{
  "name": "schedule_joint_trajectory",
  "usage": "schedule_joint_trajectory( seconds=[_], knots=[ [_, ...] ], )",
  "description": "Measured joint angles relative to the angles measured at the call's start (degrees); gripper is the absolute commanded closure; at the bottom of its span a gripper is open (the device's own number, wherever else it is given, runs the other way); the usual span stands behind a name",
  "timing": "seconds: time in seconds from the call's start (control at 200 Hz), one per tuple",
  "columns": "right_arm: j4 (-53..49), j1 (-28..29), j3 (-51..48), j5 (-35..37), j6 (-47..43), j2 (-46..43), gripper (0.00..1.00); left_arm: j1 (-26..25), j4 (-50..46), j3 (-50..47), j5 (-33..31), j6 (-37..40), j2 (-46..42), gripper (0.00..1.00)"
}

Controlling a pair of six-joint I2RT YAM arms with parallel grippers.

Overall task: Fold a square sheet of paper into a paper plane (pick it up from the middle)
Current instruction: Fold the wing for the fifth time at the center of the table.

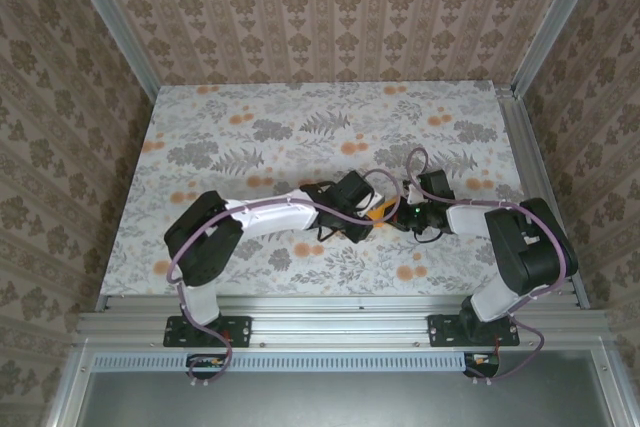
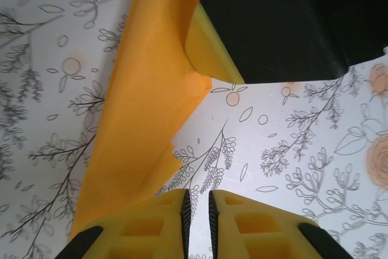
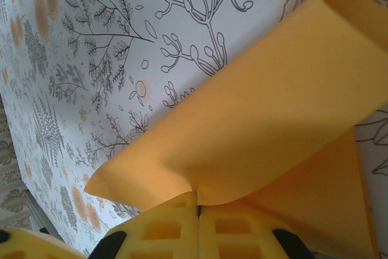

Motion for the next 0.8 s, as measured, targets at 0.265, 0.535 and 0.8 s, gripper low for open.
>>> schedule_joint_trajectory(
  seconds=[0.265,0.535,0.8],
  knots=[
    [-1.0,0.0,0.8,0.0,-0.1,0.0,1.00,0.1,1.9,-0.9,-2.4,-0.5,3.2,0.87],
    [-1.7,0.0,1.6,0.0,-0.2,0.1,1.00,0.1,2.8,-0.9,-2.8,-0.5,4.5,0.88],
    [-3.9,0.0,1.9,-0.2,-0.7,0.1,1.00,0.1,2.9,-0.9,-3.8,-0.7,4.6,0.87]
  ],
)
